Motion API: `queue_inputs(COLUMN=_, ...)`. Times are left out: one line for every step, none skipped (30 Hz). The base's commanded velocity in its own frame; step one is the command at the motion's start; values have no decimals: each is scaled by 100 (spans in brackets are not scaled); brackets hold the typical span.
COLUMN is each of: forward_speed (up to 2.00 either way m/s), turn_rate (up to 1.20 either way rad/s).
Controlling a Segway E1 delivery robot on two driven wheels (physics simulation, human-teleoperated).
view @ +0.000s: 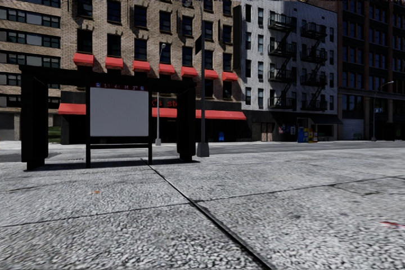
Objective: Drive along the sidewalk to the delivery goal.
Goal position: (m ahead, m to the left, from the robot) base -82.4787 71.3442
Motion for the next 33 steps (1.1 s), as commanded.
queue_inputs(forward_speed=0, turn_rate=120)
queue_inputs(forward_speed=0, turn_rate=120)
queue_inputs(forward_speed=0, turn_rate=120)
queue_inputs(forward_speed=0, turn_rate=120)
queue_inputs(forward_speed=0, turn_rate=120)
queue_inputs(forward_speed=0, turn_rate=120)
queue_inputs(forward_speed=0, turn_rate=120)
queue_inputs(forward_speed=0, turn_rate=120)
queue_inputs(forward_speed=0, turn_rate=120)
queue_inputs(forward_speed=0, turn_rate=120)
queue_inputs(forward_speed=0, turn_rate=120)
queue_inputs(forward_speed=0, turn_rate=120)
queue_inputs(forward_speed=0, turn_rate=120)
queue_inputs(forward_speed=0, turn_rate=120)
queue_inputs(forward_speed=0, turn_rate=120)
queue_inputs(forward_speed=0, turn_rate=120)
queue_inputs(forward_speed=0, turn_rate=120)
queue_inputs(forward_speed=0, turn_rate=120)
queue_inputs(forward_speed=0, turn_rate=120)
queue_inputs(forward_speed=0, turn_rate=120)
queue_inputs(forward_speed=0, turn_rate=120)
queue_inputs(forward_speed=0, turn_rate=119)
queue_inputs(forward_speed=0, turn_rate=117)
queue_inputs(forward_speed=0, turn_rate=116)
queue_inputs(forward_speed=0, turn_rate=116)
queue_inputs(forward_speed=0, turn_rate=116)
queue_inputs(forward_speed=0, turn_rate=116)
queue_inputs(forward_speed=0, turn_rate=116)
queue_inputs(forward_speed=0, turn_rate=116)
queue_inputs(forward_speed=0, turn_rate=116)
queue_inputs(forward_speed=0, turn_rate=116)
queue_inputs(forward_speed=0, turn_rate=116)
queue_inputs(forward_speed=0, turn_rate=116)
